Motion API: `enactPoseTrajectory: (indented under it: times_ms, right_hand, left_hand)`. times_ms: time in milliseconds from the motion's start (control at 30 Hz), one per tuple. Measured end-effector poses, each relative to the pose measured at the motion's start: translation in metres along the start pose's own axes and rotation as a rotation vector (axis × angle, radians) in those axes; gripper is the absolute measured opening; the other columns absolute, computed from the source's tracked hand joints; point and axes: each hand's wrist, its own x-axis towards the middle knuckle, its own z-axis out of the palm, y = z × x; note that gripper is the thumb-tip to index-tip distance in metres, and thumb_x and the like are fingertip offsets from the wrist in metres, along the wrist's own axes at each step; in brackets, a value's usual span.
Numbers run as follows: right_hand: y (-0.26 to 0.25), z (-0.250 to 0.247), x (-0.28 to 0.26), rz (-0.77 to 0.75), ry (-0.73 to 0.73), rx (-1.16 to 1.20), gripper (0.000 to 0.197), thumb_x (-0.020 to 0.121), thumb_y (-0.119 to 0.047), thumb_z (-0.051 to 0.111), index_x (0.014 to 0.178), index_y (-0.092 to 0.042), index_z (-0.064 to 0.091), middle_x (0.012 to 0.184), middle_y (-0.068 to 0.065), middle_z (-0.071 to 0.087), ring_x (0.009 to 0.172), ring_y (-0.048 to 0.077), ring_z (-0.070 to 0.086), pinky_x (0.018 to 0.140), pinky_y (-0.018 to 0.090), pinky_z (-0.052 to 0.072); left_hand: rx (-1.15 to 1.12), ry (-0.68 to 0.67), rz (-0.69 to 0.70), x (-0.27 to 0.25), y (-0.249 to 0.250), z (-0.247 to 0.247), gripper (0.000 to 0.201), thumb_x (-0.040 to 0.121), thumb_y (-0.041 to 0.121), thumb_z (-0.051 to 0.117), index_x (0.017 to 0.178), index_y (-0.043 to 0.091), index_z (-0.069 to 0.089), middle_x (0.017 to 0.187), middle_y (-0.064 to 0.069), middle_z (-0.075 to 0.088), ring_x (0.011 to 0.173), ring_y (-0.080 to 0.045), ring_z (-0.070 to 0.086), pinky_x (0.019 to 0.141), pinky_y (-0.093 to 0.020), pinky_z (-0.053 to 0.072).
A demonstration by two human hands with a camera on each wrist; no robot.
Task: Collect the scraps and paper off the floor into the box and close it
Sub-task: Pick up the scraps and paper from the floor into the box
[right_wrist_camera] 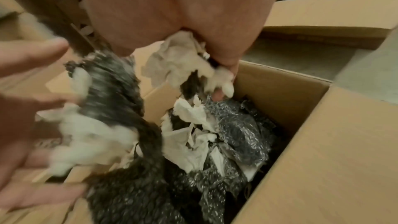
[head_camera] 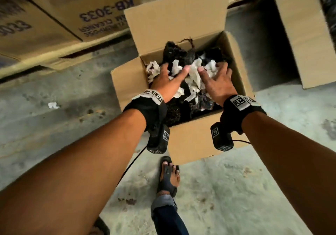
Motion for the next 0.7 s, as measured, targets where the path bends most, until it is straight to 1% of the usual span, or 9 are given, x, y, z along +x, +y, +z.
enactPoseTrajectory:
  times_ms: [100,167,233,300,333,400,466,566,700]
  right_hand:
    - [0.014,-0.011,0.003,0.0,-0.097,0.141,0.075,0.094,-0.074,0.035,0.157,-0.035,0.02,0.164,0.008,0.024,0.148,0.025,0.029,0.119,0.039,0.023]
    - [0.019,-0.015,0.0,-0.048,-0.12,0.226,0.061,0.101,-0.063,0.033,0.157,-0.04,0.022,0.165,-0.001,0.026,0.15,0.018,0.027,0.114,0.028,0.021]
    - [0.023,-0.017,-0.004,-0.093,-0.098,0.231,0.052,0.105,-0.055,0.033,0.154,-0.038,0.033,0.16,-0.004,0.036,0.145,0.016,0.035,0.106,0.022,0.023]
    - [0.027,-0.014,-0.006,-0.127,-0.002,0.164,0.045,0.104,-0.055,0.034,0.137,-0.031,0.053,0.139,0.003,0.06,0.124,0.024,0.059,0.103,0.03,0.042]
    - [0.029,-0.012,-0.005,-0.134,0.063,0.128,0.045,0.102,-0.056,0.034,0.118,-0.024,0.061,0.117,0.007,0.071,0.101,0.028,0.07,0.092,0.041,0.054]
    - [0.028,-0.011,-0.006,-0.101,0.153,0.104,0.056,0.099,-0.06,0.032,0.089,-0.014,0.062,0.077,0.009,0.07,0.064,0.032,0.068,0.066,0.05,0.059]
    - [0.023,-0.013,-0.009,-0.068,0.206,0.058,0.066,0.099,-0.064,0.03,0.078,-0.011,0.064,0.067,0.008,0.067,0.061,0.03,0.064,0.063,0.042,0.056]
    - [0.013,-0.011,-0.013,-0.052,0.196,0.044,0.073,0.094,-0.074,0.029,0.077,-0.014,0.068,0.073,0.004,0.07,0.071,0.023,0.063,0.067,0.033,0.049]
    - [0.005,-0.001,-0.011,-0.07,0.055,0.211,0.053,0.094,-0.064,0.04,0.112,-0.022,0.066,0.119,0.007,0.066,0.107,0.023,0.063,0.089,0.036,0.047]
  left_hand:
    - [0.03,-0.066,0.03,0.002,0.001,0.004,0.085,0.07,0.087,0.047,0.143,0.062,0.011,0.16,0.012,0.028,0.14,-0.022,0.041,0.106,-0.052,0.043]
    - [0.119,-0.089,0.066,0.001,-0.001,0.004,0.078,0.074,0.085,0.044,0.139,0.067,0.006,0.161,0.016,0.022,0.14,-0.022,0.042,0.104,-0.052,0.045]
    - [0.203,-0.088,0.108,0.001,-0.003,0.005,0.076,0.08,0.078,0.046,0.142,0.063,0.006,0.161,0.017,0.02,0.14,-0.022,0.042,0.104,-0.05,0.047]
    - [0.282,-0.076,0.151,0.002,-0.008,0.006,0.077,0.087,0.065,0.051,0.15,0.051,0.008,0.161,0.012,0.025,0.142,-0.021,0.039,0.113,-0.045,0.039]
    - [0.31,-0.057,0.169,0.002,-0.011,0.006,0.077,0.09,0.059,0.053,0.153,0.045,0.01,0.159,0.008,0.032,0.141,-0.02,0.041,0.115,-0.041,0.037]
    - [0.345,-0.02,0.171,0.001,-0.015,0.005,0.079,0.092,0.048,0.056,0.155,0.035,0.009,0.145,-0.001,0.053,0.132,-0.02,0.052,0.111,-0.037,0.041]
    - [0.372,0.003,0.164,0.002,-0.019,0.007,0.078,0.093,0.038,0.059,0.155,0.026,0.013,0.127,0.0,0.066,0.119,-0.02,0.059,0.105,-0.033,0.044]
    - [0.389,0.054,0.188,0.003,-0.022,0.004,0.06,0.09,0.028,0.065,0.143,0.021,0.038,0.112,0.004,0.07,0.102,-0.021,0.065,0.091,-0.031,0.05]
    - [0.443,0.107,0.262,0.0,-0.022,-0.002,0.03,0.087,0.025,0.069,0.116,0.024,0.063,0.11,0.001,0.068,0.092,-0.018,0.061,0.078,-0.021,0.043]
